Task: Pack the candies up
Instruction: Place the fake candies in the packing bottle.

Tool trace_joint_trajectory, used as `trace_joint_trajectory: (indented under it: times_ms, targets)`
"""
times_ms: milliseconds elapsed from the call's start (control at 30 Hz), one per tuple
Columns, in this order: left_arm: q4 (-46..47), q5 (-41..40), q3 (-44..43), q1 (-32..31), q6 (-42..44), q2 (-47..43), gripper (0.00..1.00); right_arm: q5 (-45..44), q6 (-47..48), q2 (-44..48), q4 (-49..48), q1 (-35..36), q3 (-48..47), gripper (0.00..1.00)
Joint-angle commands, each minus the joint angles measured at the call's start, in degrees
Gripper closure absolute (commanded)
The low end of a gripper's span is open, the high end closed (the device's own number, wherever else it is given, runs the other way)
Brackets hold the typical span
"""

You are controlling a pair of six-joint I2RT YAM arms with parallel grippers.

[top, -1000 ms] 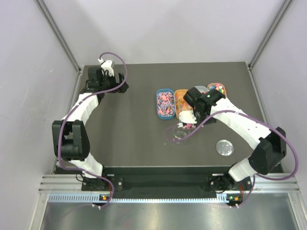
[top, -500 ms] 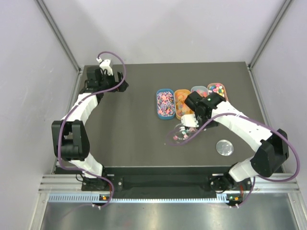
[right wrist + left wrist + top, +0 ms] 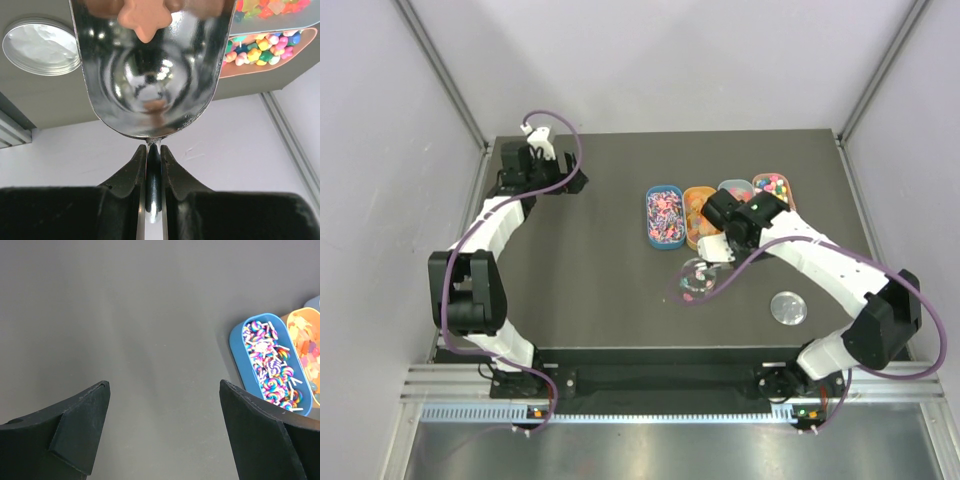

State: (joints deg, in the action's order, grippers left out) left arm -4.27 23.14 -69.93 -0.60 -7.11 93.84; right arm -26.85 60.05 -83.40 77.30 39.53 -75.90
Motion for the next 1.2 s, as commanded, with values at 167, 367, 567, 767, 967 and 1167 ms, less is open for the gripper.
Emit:
trace_joint_trajectory:
  times_ms: [167,367,567,767,967,1167]
  targets:
    - [3.4,0.9,0.8,2.1,-0.4,-2.7,0.05,-5.0,1.5,0.9,7.3,3.3,-1.7,1.00]
    - [3.7,0.8,1.1,2.4,-0.9,-2.7,0.05,-8.6,3.0,2.2,7.4,6.4,-1.2,1.00]
    - [3.8,0.9,1.4,2.8,-1.0,-2.9,0.05,-10.0,2.9,2.3,7.3,9.2,-1.2,1.00]
    - [3.7,1.1,1.6,2.9,-1.2,-3.1,0.05,-10.2,2.4,2.4,7.3,9.7,-1.8,1.00]
    - [2.5,1.5,0.7,2.9,0.6,-3.3,0.05,-4.2,-0.4,2.4,7.2,4.7,-6.8,1.00]
    - [-5.8,16.9,-9.3,0.8,4.0,1.8,0.02,7.2,-8.9,0.0,6.6,1.9,-11.3,1.00]
